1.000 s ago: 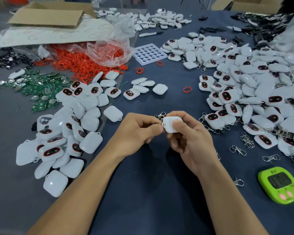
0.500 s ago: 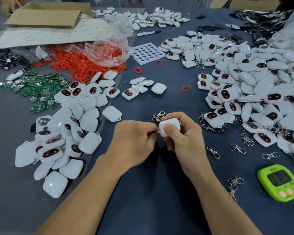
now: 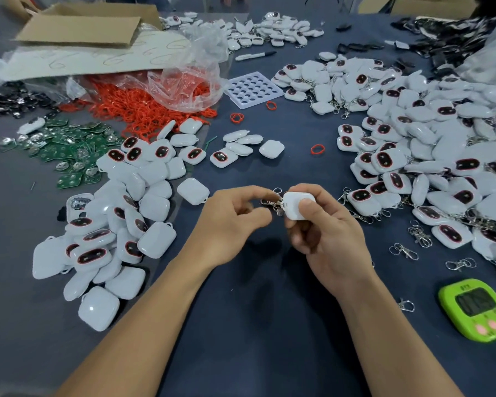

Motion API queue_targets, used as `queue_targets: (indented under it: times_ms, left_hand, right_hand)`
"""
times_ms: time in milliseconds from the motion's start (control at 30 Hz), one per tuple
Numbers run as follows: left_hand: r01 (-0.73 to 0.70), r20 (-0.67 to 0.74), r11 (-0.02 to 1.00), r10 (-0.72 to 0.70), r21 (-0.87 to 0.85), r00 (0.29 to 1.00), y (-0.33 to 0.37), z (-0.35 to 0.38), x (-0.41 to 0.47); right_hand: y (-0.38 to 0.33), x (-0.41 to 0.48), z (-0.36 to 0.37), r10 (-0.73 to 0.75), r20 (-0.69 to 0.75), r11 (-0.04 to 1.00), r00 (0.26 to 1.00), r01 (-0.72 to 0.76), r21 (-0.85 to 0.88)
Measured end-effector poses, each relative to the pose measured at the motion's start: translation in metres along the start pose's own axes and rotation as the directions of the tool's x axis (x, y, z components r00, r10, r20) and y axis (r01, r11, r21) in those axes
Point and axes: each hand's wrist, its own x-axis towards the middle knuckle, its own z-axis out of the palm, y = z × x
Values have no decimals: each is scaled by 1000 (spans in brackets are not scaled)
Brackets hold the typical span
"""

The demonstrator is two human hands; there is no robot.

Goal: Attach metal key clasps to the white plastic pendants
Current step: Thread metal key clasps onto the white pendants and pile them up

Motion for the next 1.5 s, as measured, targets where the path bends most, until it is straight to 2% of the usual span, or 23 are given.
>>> queue_targets:
  times_ms: [233,400,500,600,667,733,767,833,933,1067,1133,1167,1233,1333,1433,1500]
  left_hand:
    - [-102,56,994,103,-24,993,-4,4,-2]
    - [-82,36,997,82,-5,996,-6,4,0]
    - [-105,53,969,96,224,994,-9,1,-2]
    - [-181,28,831,195,526,980,-9,6,-8]
    - [-213,2,735,277,644,961,-9,9,-10]
    - [-198,-19,701,289,686,957,-9,11,-9]
    - [-174,-36,727,264,664,964,-9,11,-8]
    - [-130,-52,851,182,509,982,-10,9,-5]
    - [-87,56,976,77,202,995,-9,4,0]
    - [-4,218,999,11,-33,976,-7,-3,4]
    - [14,211,999,-8,-28,977,-6,-3,4]
    - [-5,176,999,-3,45,984,-6,-3,3]
    - [-75,90,944,49,321,995,-9,0,1]
    - [-118,0,684,171,720,985,-9,7,-5]
    - [-125,-15,484,274,866,962,-3,17,-9]
    - [-125,-14,443,296,888,955,-1,21,-9]
  right_hand:
    - [2,0,4,5,-12,998,1000,-5,-67]
    - [3,0,4,-4,-43,995,999,0,-96]
    - [3,-3,5,-47,-65,987,997,36,-159]
    - [5,-6,9,-101,-72,961,992,79,-265]
    - [7,-6,12,-108,-85,945,991,75,-319]
    - [7,-5,13,-110,-110,947,988,70,-314]
    - [6,-4,13,-103,-125,958,987,65,-281]
    - [4,-2,12,-70,-144,982,987,42,-186]
    - [3,-1,7,-25,-134,994,991,10,-106]
    - [0,-1,4,34,-82,998,996,-38,-46]
    - [-1,-1,3,39,-67,999,997,-41,-30]
    - [-1,-1,3,31,-68,999,997,-33,-36]
    - [1,-2,7,-9,-88,995,996,0,-100]
    - [6,-3,14,-90,-136,969,987,56,-239]
    - [7,-4,14,-100,-148,968,984,62,-242]
    - [6,-4,12,-91,-135,973,987,59,-224]
